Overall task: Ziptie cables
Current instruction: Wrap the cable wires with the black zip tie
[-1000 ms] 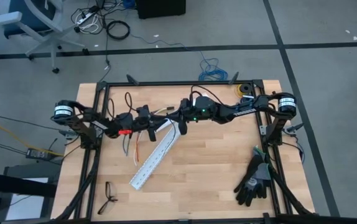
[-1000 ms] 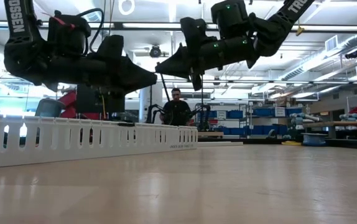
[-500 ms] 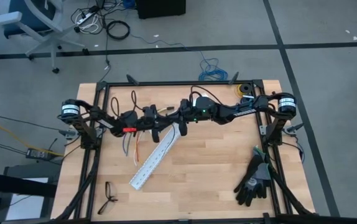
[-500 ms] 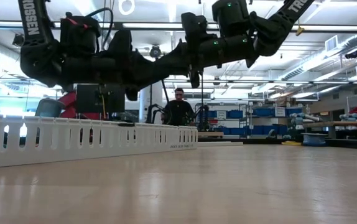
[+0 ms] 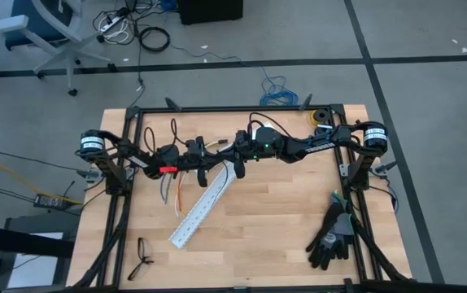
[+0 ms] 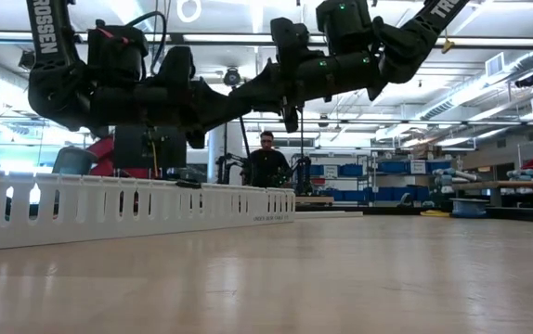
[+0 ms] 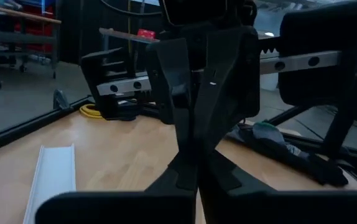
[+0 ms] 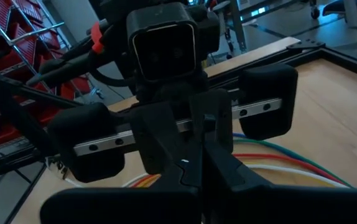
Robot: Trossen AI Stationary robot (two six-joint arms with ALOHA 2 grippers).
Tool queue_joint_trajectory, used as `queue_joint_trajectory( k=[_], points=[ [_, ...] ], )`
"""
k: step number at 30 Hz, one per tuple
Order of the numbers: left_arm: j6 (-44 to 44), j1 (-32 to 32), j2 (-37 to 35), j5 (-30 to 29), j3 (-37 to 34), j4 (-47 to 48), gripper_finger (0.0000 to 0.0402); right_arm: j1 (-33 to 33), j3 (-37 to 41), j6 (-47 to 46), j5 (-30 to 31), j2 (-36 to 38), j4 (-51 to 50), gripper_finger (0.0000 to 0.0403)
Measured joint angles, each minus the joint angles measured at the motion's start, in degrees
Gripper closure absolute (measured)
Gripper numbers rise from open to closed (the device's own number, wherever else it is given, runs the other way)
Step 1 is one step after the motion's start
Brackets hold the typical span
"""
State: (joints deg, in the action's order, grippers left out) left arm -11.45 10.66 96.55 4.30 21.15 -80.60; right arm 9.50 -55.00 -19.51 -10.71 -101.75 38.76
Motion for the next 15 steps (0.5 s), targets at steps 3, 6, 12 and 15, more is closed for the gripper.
queue_joint_trajectory(
  k=[3,6,12,15],
  points=[
    [0.58,0.01,0.00,0.13,-0.02,0.00,0.0397,0.00,0.00,-0.39,0.01,0.00,0.07,0.0401],
    [0.68,0.03,0.00,0.59,-0.02,0.38,0.0398,0.00,0.00,-0.09,-0.02,0.00,0.03,0.0388],
    [0.47,0.84,0.00,1.83,-0.23,2.45,0.0399,1.68,0.02,1.42,-0.06,0.00,-0.78,0.0327],
    [0.37,1.56,0.00,1.97,-0.78,2.35,0.0400,3.06,0.00,1.27,-2.08,0.02,-2.56,0.0296]
  ],
)
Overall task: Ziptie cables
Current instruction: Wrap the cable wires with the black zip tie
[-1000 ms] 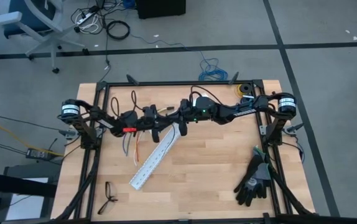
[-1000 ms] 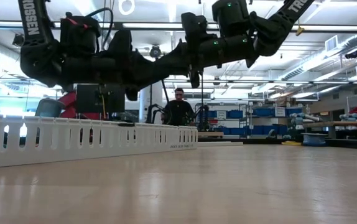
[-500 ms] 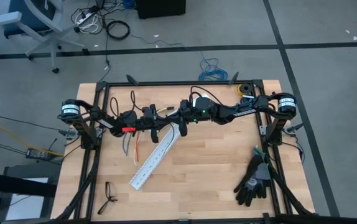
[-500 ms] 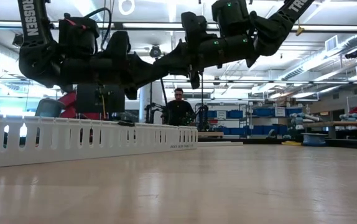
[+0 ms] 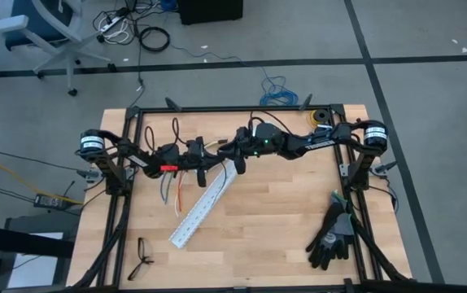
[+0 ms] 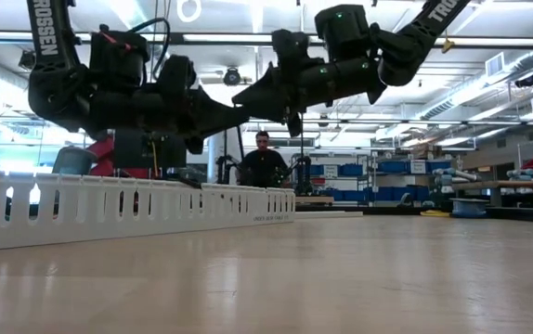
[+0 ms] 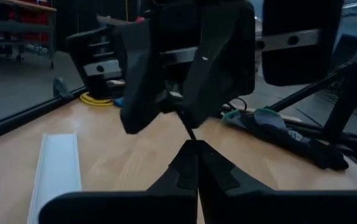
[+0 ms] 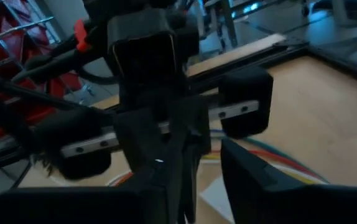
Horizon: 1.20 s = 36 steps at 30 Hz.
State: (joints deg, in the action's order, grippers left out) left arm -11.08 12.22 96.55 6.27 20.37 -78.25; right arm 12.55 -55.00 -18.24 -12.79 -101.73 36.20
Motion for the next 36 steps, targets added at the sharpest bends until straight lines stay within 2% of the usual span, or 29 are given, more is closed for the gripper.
queue_joint_trajectory(
  k=[3,6,14,19,25,32,36],
  points=[
    [-1.05,1.17,-0.13,0.27,-0.65,-0.50,0.0400,1.49,0.02,-0.08,-4.93,0.14,-3.82,0.0276],
    [-1.42,2.75,-0.17,1.31,-1.11,-1.49,0.0400,2.14,0.00,-0.17,-6.73,0.26,-5.71,0.0269],
    [-3.86,6.63,-0.22,4.56,-1.11,-2.26,0.0401,2.06,0.02,1.66,-6.49,0.26,-8.41,0.0275],
    [-4.65,6.89,-0.22,6.83,0.07,-2.57,0.0401,1.09,0.04,4.73,-3.51,0.23,-9.74,0.0277],
    [-6.42,6.88,-0.22,8.80,2.41,-2.41,0.0401,0.59,0.04,6.43,-3.24,0.24,-8.87,0.0280],
    [-7.24,6.77,-0.22,9.44,4.81,1.50,0.0401,0.59,0.04,6.49,-3.20,0.23,-6.95,0.0302],
    [-7.23,6.74,-0.22,9.44,4.84,2.07,0.0401,0.57,0.04,6.47,-3.07,0.22,-7.17,0.0349]
  ],
)
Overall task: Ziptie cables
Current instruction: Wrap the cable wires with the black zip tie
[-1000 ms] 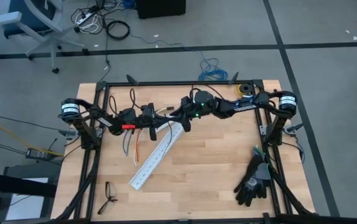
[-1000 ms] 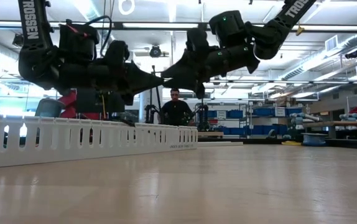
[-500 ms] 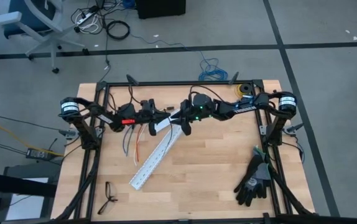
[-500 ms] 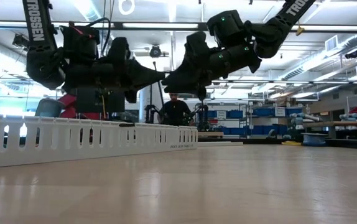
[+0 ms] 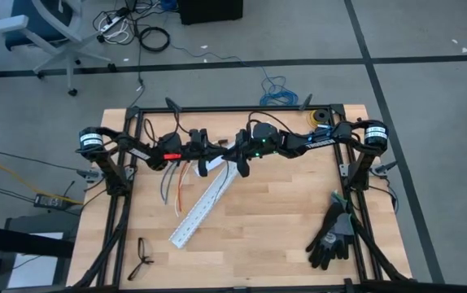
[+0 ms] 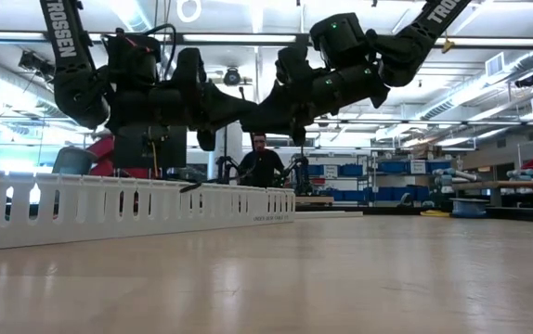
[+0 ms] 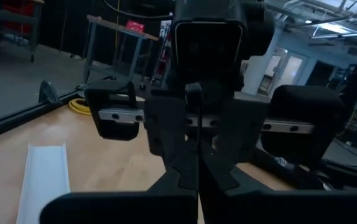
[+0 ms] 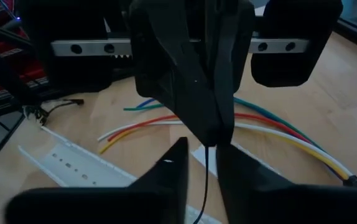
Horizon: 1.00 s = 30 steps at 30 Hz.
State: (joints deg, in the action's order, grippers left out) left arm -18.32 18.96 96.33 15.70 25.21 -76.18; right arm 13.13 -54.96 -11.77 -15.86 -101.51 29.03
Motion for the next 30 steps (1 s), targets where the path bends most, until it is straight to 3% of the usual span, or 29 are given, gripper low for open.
queue_joint_trajectory(
  k=[3,6,30],
  points=[
    [-0.01,0.00,0.00,0.00,-0.02,-0.13,0.0402,-0.24,0.00,0.84,0.03,0.00,-0.32,0.0393],
    [-0.01,0.03,0.00,0.03,-0.02,-0.16,0.0401,-0.70,0.00,1.05,0.13,0.00,-0.54,0.0399],
    [-0.03,0.87,0.09,0.33,-0.13,-3.72,0.0392,-4.07,-0.20,1.29,3.42,0.15,-5.14,0.0403]
  ],
)
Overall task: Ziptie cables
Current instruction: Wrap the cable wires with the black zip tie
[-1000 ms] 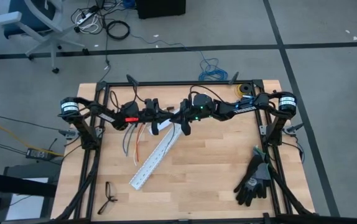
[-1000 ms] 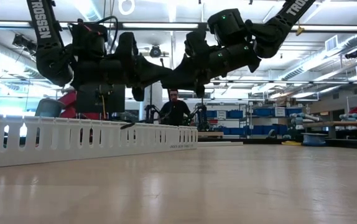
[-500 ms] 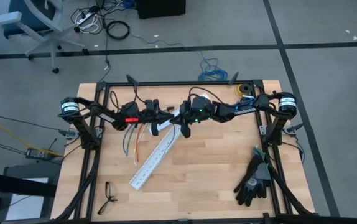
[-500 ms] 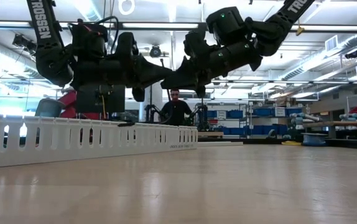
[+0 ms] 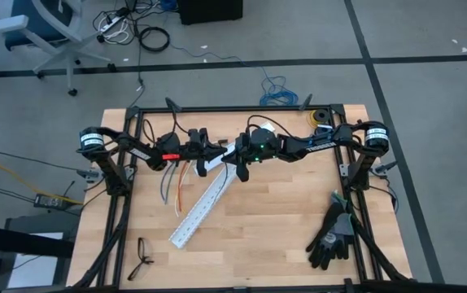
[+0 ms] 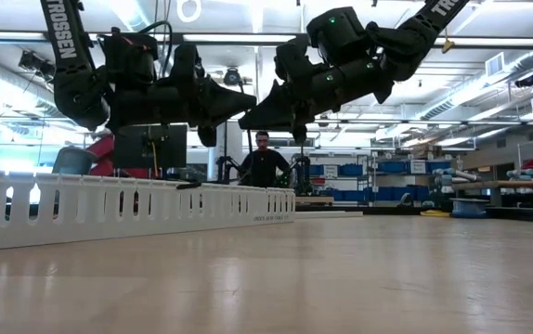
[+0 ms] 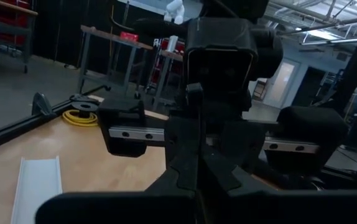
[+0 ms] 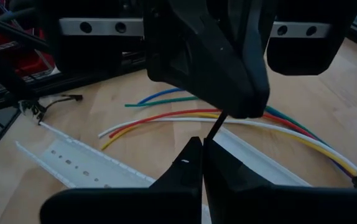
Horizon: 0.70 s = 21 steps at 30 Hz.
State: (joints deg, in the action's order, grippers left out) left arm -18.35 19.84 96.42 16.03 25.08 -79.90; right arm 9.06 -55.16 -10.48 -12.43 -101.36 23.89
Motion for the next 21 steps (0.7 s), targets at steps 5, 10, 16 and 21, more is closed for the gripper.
queue_joint_trajectory(
  k=[5,10,16,21],
  points=[
    [-1.26,0.04,0.00,-0.26,0.00,-0.18,0.0391,-0.04,0.04,-0.02,0.03,-0.04,-0.10,0.0403],
    [-1.46,0.57,-0.12,-1.23,0.14,-1.45,0.0376,-0.19,0.22,-0.37,-0.56,-0.18,-1.00,0.0403],
    [-1.81,1.88,-0.25,-1.58,0.22,-1.70,0.0341,-0.36,0.37,-0.44,-1.04,-0.38,-2.12,0.0403],
    [-1.91,1.73,-0.24,0.67,0.20,-0.96,0.0326,-0.59,0.33,-0.37,0.61,-0.33,-1.35,0.0403]
  ],
)
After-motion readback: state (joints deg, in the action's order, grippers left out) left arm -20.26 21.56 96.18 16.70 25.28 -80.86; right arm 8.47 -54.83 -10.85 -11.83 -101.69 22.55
